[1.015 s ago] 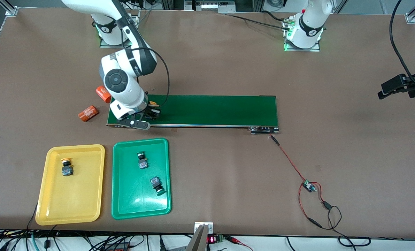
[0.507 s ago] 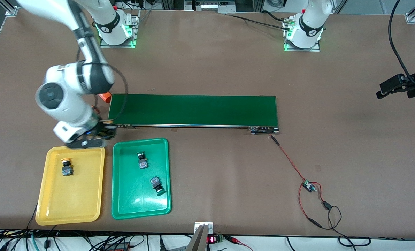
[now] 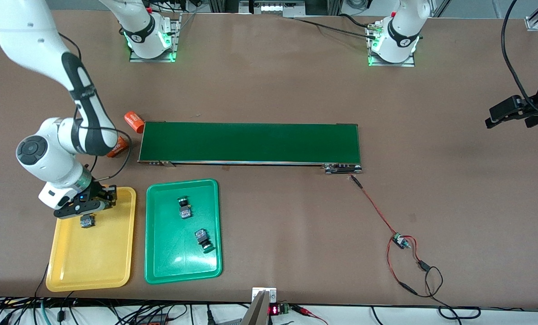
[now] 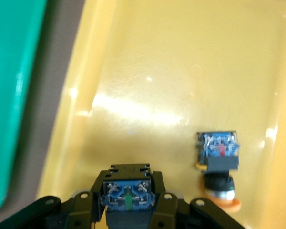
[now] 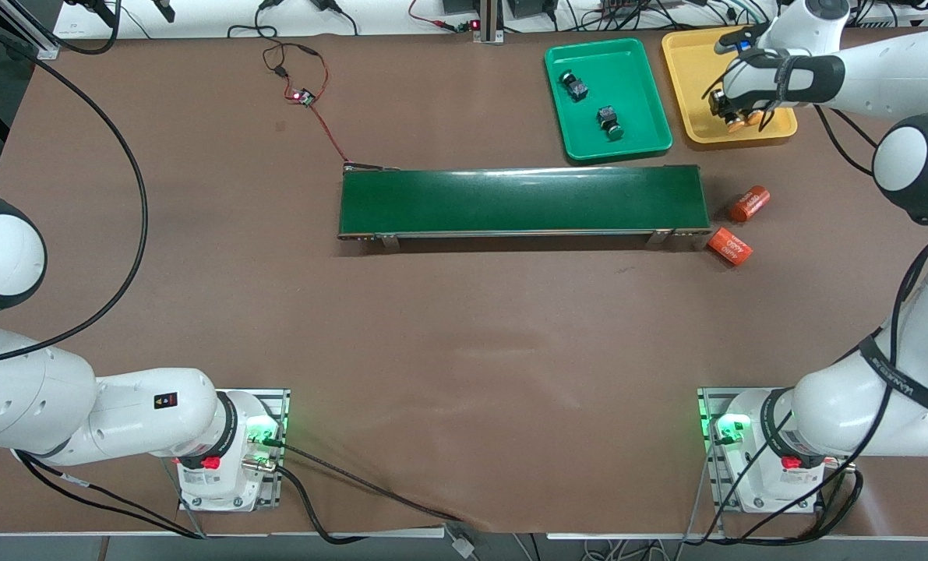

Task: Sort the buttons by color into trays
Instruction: 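Carry the button into the yellow tray with the right gripper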

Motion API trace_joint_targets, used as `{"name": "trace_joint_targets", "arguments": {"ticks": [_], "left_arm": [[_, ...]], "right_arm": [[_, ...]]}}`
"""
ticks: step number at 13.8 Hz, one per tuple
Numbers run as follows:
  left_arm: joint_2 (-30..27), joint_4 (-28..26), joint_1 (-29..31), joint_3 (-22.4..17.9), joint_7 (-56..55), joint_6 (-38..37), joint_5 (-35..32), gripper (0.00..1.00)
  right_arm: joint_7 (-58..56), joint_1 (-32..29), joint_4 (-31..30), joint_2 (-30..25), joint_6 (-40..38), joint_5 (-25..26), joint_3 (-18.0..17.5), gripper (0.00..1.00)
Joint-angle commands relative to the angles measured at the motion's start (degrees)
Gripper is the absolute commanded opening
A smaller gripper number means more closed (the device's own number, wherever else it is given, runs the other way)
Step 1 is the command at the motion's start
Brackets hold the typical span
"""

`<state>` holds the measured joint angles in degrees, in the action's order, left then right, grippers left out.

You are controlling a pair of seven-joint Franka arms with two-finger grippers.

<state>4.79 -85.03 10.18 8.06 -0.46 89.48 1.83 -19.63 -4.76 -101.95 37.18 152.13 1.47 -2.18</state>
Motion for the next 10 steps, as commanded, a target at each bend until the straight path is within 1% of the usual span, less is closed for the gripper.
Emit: {"name": "trace_joint_targets", "arguments": {"ticks": [1, 2, 3, 4, 5, 9, 10], "left_arm": [[-1.3, -1.1, 0.3, 0.3, 0.6, 0.6, 0.5, 1.0], [-1.3, -1.2, 0.4, 0.3, 0.6, 0.5, 0.5, 1.0], [-1.4, -1.3, 0.4, 0.3, 0.6, 0.5, 0.5, 1.0], [-1.4, -1.2, 0.4, 0.3, 0.6, 0.5, 0.5, 1.0], [-1.4, -1.2, 0.4, 0.2, 0.6, 0.6, 0.5, 1.0], [-1.2, -1.5, 0.8, -0.3, 0.6, 0.5, 0.5, 1.0], [-1.1, -1.5, 0.9, -0.4, 0.6, 0.6, 0.5, 1.0]], "right_arm": [[-2.8, -5.7, 2.6, 2.6, 1.1, 1.8, -5.9, 0.01], [-2.7, -5.7, 2.6, 2.6, 1.1, 1.9, -5.9, 0.03], [-2.6, -5.7, 2.6, 2.6, 1.1, 1.9, -5.9, 0.14], [-2.6, -5.6, 2.6, 2.6, 1.1, 1.8, -5.9, 0.54], [-2.8, -5.8, 2.6, 2.6, 1.3, 1.6, -5.9, 1.0], [-1.9, -4.8, 1.8, 1.5, 0.9, 1.1, -5.9, 1.0], [-1.1, -4.8, 1.2, 0.4, 0.4, 1.0, -6.0, 1.0]]}}
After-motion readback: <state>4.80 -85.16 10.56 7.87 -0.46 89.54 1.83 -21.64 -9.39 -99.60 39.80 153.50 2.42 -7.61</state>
